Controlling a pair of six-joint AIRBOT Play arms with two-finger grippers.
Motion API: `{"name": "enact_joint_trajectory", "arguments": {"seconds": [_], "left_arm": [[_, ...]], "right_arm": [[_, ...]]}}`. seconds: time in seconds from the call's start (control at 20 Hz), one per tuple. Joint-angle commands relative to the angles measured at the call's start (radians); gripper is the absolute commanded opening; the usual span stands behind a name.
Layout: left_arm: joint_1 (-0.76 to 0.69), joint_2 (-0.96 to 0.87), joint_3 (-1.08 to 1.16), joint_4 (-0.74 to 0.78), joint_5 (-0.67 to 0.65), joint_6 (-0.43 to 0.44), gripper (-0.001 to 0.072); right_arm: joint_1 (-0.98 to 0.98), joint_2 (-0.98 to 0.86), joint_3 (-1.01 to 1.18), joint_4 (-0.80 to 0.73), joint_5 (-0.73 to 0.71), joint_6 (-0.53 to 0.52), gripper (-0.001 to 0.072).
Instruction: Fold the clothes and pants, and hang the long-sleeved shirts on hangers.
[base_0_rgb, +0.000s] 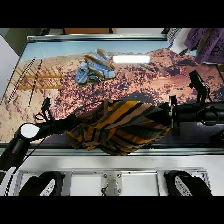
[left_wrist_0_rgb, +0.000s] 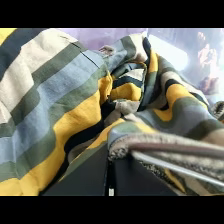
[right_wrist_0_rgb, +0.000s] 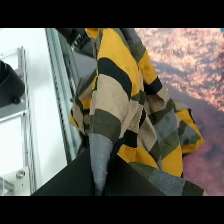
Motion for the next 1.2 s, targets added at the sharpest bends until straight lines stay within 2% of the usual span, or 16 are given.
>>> {"name": "enact_joint_trajectory", "arguments": {"seconds": [0.0, 0.2, 0.35, 0.7, 1.0, 1.15], "left_arm": [[0.003, 0.001, 0.045, 0.078, -0.028, 0.0, 0.001], [0.003, -0.011, 0.149, 0.192, -0.1, -0.018, 0.0009], [0.002, -0.081, 0.261, 0.211, -0.216, -0.013, 0.0009], [-0.066, -0.25, 0.71, 0.212, -0.389, 0.093, 0.001], [-0.031, -0.406, 1.119, 0.341, -0.669, 0.111, 0.001], [-0.031, -0.463, 1.244, 0.34, -0.74, 0.141, 0.001]], "right_arm": [[0.0, 0.018, 0.001, -0.133, 0.011, 0.042, 0.0004], [0.0, 0.027, 0.001, -0.222, 0.01, 0.069, 0.0003], [0.0, 0.032, 0.001, -0.216, 0.013, 0.074, 0.0004], [0.002, 0.035, 0.001, 0.008, 0.09, 0.073, 0.0003], [0.002, 0.057, 0.001, 0.068, 0.098, 0.074, 0.0004], [0.002, 0.068, 0.001, 0.122, 0.092, 0.074, 0.0004]]}}
